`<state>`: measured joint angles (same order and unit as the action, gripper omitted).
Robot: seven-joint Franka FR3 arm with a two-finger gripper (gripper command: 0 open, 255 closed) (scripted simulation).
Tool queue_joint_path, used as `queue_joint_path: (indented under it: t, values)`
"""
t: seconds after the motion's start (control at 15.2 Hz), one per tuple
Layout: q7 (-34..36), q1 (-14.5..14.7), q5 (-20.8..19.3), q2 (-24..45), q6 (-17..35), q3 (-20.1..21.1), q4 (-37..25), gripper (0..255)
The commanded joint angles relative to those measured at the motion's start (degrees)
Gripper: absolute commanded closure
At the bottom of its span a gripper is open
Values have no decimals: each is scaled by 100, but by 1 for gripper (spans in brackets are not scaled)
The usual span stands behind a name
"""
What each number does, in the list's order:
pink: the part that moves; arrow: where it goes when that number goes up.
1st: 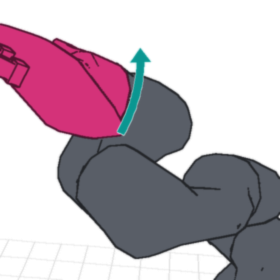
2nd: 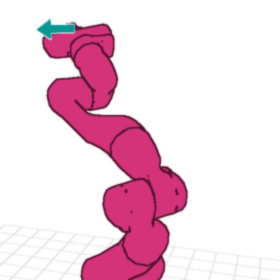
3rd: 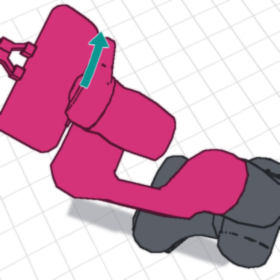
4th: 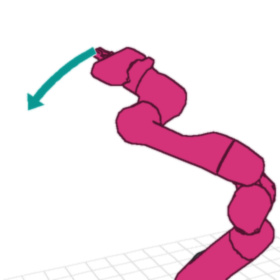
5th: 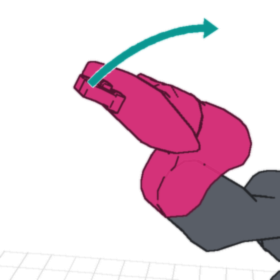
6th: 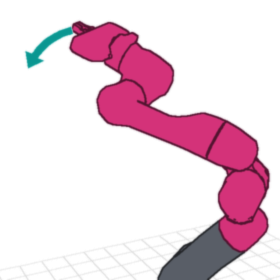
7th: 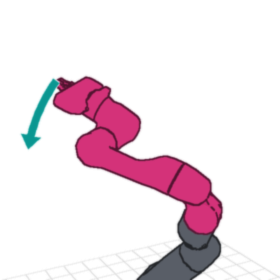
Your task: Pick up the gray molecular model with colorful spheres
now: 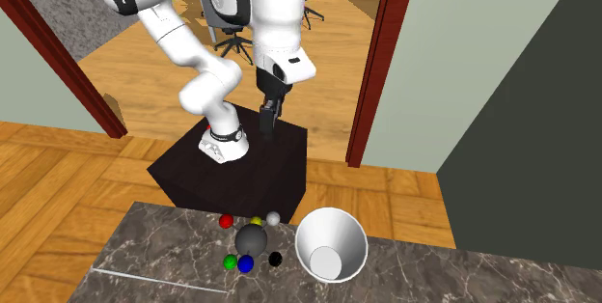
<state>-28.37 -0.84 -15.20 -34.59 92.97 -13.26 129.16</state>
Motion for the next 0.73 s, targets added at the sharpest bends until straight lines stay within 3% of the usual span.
queue_joint_path:
  t: [0.0,0.66]
  values:
    - [-601,-2,-163,381,-81,-301,-347,0]
    - [-3273,13,-420,2620,-199,-1408,-2205,0]
